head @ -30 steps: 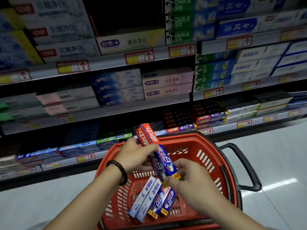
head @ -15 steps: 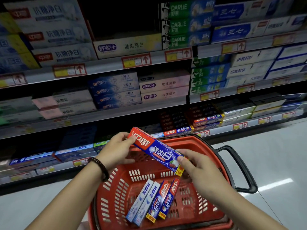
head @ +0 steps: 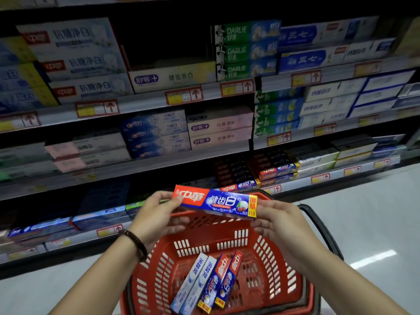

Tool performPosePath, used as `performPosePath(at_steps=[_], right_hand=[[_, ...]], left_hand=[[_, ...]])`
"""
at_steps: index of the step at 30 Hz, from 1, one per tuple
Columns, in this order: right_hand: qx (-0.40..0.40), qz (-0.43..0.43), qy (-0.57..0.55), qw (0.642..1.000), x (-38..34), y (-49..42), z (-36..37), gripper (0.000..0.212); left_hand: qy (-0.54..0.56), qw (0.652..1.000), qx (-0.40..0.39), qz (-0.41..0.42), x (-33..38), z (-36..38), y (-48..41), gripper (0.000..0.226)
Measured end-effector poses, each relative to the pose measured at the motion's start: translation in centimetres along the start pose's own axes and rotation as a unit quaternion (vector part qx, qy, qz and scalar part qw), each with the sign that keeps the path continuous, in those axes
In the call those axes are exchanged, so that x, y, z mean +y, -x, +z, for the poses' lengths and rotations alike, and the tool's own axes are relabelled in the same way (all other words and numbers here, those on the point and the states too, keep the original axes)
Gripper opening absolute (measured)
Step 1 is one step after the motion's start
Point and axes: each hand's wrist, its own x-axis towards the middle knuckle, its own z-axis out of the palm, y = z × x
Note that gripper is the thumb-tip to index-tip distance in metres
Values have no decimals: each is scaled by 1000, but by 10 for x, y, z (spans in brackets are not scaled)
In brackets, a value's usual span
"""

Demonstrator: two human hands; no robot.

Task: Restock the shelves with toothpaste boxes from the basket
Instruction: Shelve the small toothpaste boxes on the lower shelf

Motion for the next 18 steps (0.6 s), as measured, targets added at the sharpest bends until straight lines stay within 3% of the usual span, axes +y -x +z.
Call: performPosePath(at_steps=[6, 18], right_hand=[[58, -48, 51, 996, -8, 2, -2, 14], [80, -69, 28, 994, -15, -2, -3, 14]], left_hand=[[-38, 999, -17, 15, -9, -2, 8, 14], [-82, 991, 66, 80, -23, 11, -18, 12]])
